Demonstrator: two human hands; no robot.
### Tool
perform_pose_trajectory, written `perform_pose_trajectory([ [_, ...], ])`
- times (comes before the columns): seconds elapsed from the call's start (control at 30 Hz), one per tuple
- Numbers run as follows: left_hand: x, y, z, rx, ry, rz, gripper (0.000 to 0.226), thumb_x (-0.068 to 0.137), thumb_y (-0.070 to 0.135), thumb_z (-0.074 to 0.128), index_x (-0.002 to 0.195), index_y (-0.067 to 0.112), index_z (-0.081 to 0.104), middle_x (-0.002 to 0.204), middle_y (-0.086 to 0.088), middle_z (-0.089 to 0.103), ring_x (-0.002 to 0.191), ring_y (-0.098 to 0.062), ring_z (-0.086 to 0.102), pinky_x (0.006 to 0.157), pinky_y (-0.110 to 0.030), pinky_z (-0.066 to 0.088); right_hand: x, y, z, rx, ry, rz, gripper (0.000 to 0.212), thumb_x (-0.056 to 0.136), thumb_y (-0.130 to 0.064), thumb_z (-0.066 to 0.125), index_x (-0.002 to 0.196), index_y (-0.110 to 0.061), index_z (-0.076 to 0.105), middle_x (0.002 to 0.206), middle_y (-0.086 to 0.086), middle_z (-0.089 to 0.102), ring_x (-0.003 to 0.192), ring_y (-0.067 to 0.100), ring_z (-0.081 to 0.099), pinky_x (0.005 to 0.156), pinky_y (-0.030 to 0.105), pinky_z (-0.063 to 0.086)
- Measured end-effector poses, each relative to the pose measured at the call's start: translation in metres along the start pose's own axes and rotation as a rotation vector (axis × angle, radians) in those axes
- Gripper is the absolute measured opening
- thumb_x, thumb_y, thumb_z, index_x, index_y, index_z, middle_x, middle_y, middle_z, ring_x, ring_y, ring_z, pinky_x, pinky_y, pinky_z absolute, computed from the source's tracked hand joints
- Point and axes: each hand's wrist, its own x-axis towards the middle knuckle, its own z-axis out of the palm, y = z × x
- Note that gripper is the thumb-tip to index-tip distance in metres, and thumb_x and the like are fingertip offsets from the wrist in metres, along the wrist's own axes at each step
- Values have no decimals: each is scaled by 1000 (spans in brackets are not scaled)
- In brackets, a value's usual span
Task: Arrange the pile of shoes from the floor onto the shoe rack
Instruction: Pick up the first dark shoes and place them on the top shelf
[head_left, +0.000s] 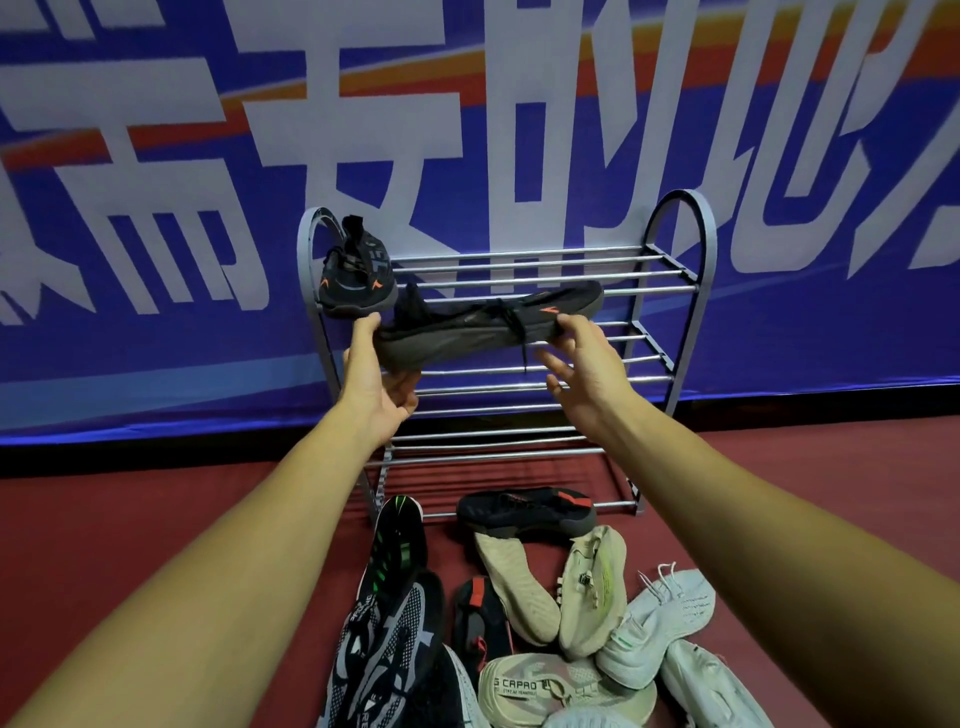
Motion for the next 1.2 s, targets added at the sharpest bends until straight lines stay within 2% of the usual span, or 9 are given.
perform_pose_trajectory([
  [0.13,-1,-5,-3,68,-72,-50,15,85,33,60,86,19,55,78,-3,60,62,-16,50,55,-27,32,6,0,-1,19,44,-28,24,97,-37,60,118,-26,61,113,-8,75,92,8,67,69,28,37],
  [0.27,-4,1,4,1,-167,-51,8,84,25,59,87,17,57,77,-4,59,64,-17,51,54,-26,34,9,0,10,39,-18,-77,21,98,-35,63,115,-24,57,108,-6,72,93,12,67,58,23,35],
  [0.37,-6,7,11,-98,-163,-16,4,82,19,57,85,17,57,85,-4,61,72,-17,53,57,-27,33,6,2,21,-159,-73,-98,38,97,-35,63,133,-24,56,117,0,68,95,12,66,70,28,40],
  [0.47,-6,9,14,-160,-122,-8,2,82,19,56,83,17,56,85,-3,61,73,-18,55,58,-27,32,2,6,34,-275,-35,-146,65,94,-37,68,148,-18,36,123,8,67,94,12,65,78,27,43],
  [0.63,-5,10,19,-157,-83,9,7,86,22,59,90,16,59,79,-4,63,69,-16,55,57,-26,33,-3,17,58,-422,-38,-329,48,88,-32,74,126,-21,47,94,-1,65,90,16,64,83,35,49],
  [0.77,0,12,17,-114,-119,30,22,87,22,63,109,17,60,91,-5,65,76,-16,58,59,-25,38,3,24,63,-508,-202,-356,55,87,-37,75,138,-26,56,122,-6,66,113,10,61,91,28,46],
  [0.87,5,12,15,-48,-180,74,33,89,26,67,119,20,58,89,-2,69,67,-12,64,59,-25,36,13,26,66,-515,-242,-378,58,83,-36,79,136,-26,59,128,-13,64,118,2,57,95,22,42],
  [0.97,12,12,16,-1,-184,139,52,87,28,74,134,23,53,101,-1,71,77,-13,63,60,-27,34,25,28,71,-506,-240,-371,62,81,-33,82,137,-21,58,132,-9,64,123,5,57,103,27,44],
  [1.2,31,15,1,208,-126,225,54,81,37,79,130,38,55,99,8,77,85,-8,72,70,-30,40,46,43,80,-548,-303,-355,52,88,-30,75,137,-22,60,135,-9,64,128,5,54,113,34,41],
])
